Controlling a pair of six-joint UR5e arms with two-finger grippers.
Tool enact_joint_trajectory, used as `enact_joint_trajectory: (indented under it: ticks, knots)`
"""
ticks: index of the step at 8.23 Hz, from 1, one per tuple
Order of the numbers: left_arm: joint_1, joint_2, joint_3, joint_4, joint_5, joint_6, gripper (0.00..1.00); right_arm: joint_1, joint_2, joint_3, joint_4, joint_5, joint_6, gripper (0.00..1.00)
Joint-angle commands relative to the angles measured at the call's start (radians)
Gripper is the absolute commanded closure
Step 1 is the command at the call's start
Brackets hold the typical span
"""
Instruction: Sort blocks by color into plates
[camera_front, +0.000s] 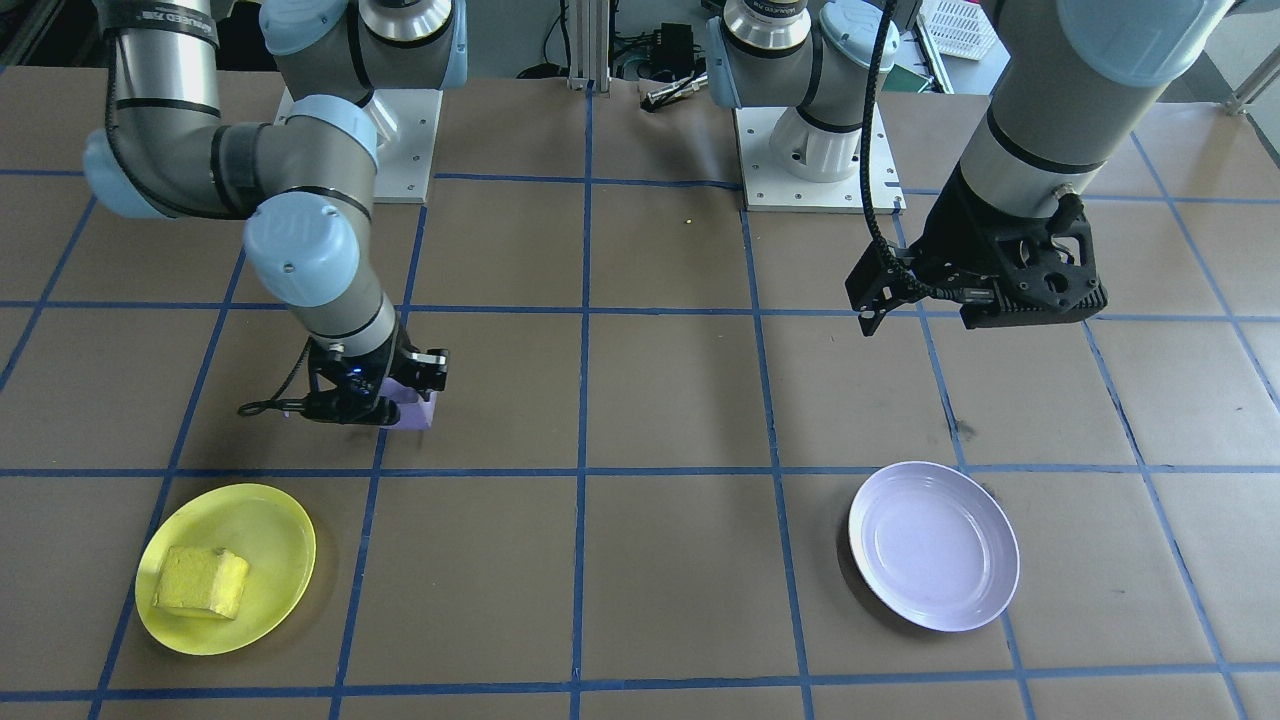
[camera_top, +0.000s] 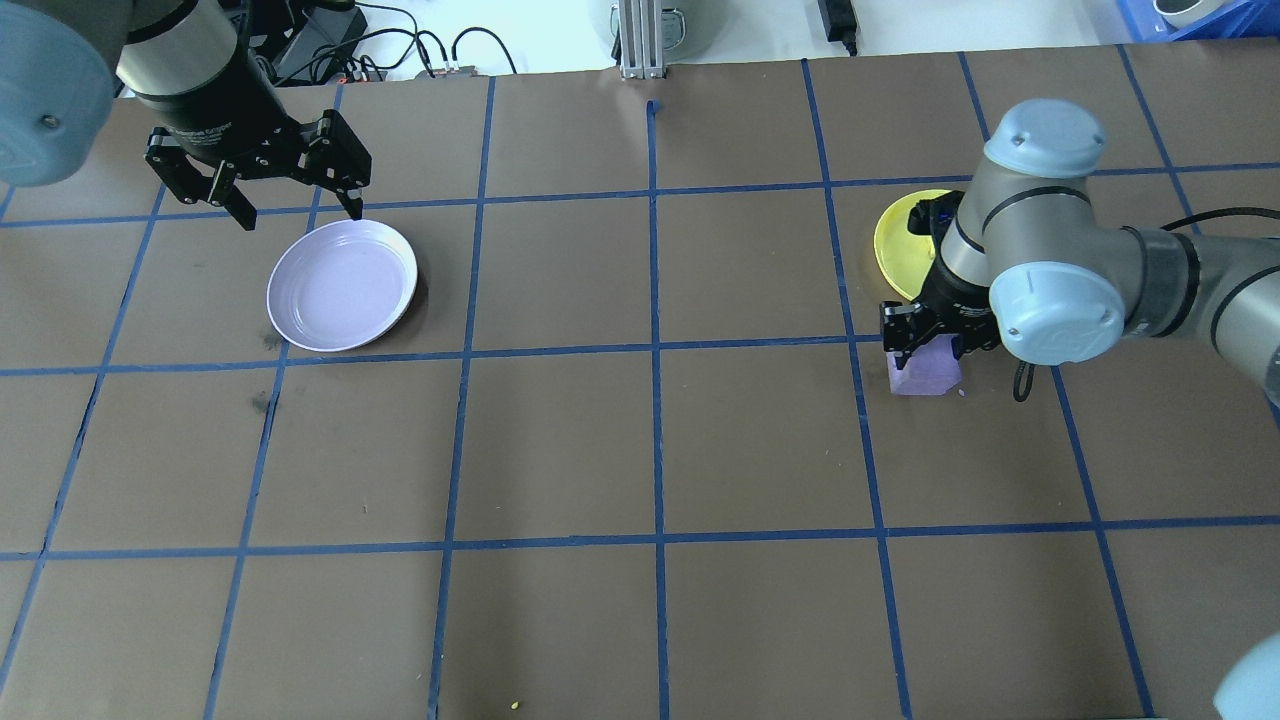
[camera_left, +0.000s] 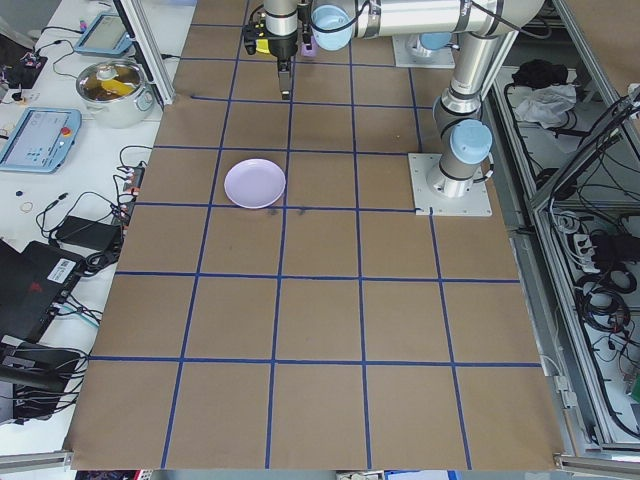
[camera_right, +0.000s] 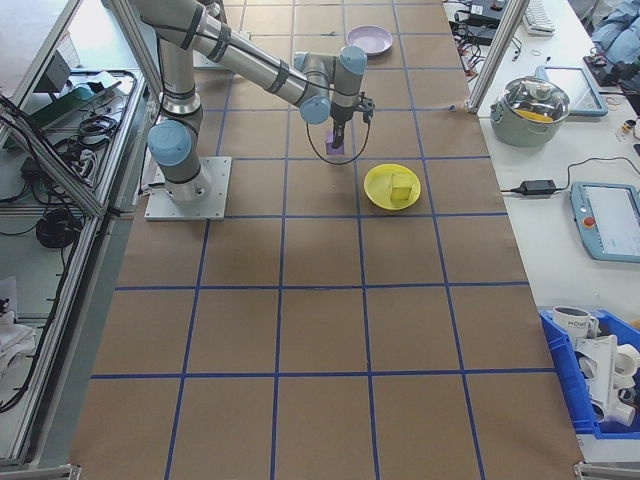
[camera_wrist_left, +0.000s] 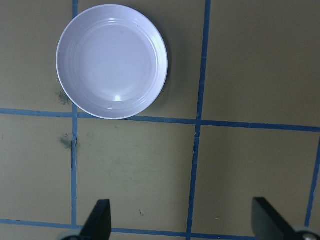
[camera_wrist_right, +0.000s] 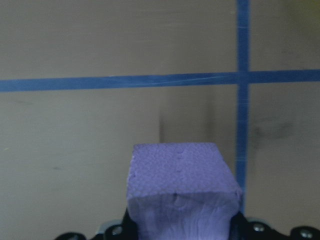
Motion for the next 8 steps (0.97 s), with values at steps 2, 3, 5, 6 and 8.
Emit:
enact_joint_trajectory:
  ticks: [2, 3, 5, 6, 8]
  knots:
    - [0.0, 0.004, 0.0, -0.001, 0.016, 0.0, 0.0, 0.399, 0.146, -0.179, -0.086, 0.069, 0.302, 0.78]
    - [0.0, 0.003, 0.0, -0.001, 0.013, 0.003, 0.0, 0.459, 0.209, -0.265, -0.08, 0.058, 0.32, 0.77]
    - [0.0, 0.004, 0.001, -0.001, 0.016, 0.003, 0.0, 0.489, 0.275, -0.3, -0.092, 0.051, 0.335, 0.5]
    - [-0.002, 0.006, 0.001, -0.004, 0.018, 0.003, 0.0, 0.489, 0.274, -0.295, -0.092, 0.048, 0.339, 0.12]
    - [0.0, 0.001, 0.0, -0.007, 0.002, 0.0, 0.0, 0.465, 0.237, -0.3, -0.094, 0.052, 0.328, 0.0]
